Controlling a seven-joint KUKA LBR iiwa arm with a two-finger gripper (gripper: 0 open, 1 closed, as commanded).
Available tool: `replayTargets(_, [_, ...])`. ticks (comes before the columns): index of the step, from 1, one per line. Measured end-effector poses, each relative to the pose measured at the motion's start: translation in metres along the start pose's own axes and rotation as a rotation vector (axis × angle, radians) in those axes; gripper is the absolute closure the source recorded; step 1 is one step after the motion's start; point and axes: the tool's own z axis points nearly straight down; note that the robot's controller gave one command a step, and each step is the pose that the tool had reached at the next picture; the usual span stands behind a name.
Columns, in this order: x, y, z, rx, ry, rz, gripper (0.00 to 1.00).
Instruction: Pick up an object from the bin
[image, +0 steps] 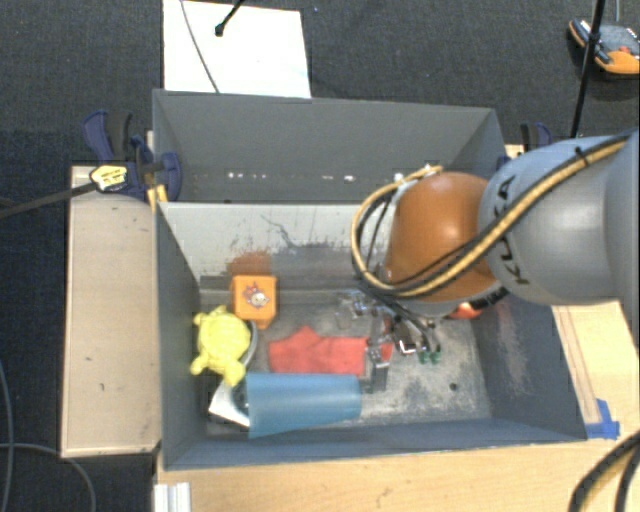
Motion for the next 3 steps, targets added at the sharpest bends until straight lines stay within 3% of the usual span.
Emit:
replayTargets(1, [0.001,0.0,0.003,0.002,-0.002,0.128,0.0])
replayTargets(2, [-0.016,-0.004,0.056,0.003,-0.003,0.061,0.0])
replayTargets(3, [-0.01,0.007,0.067,-0.002,-0.003,0.158,1.0])
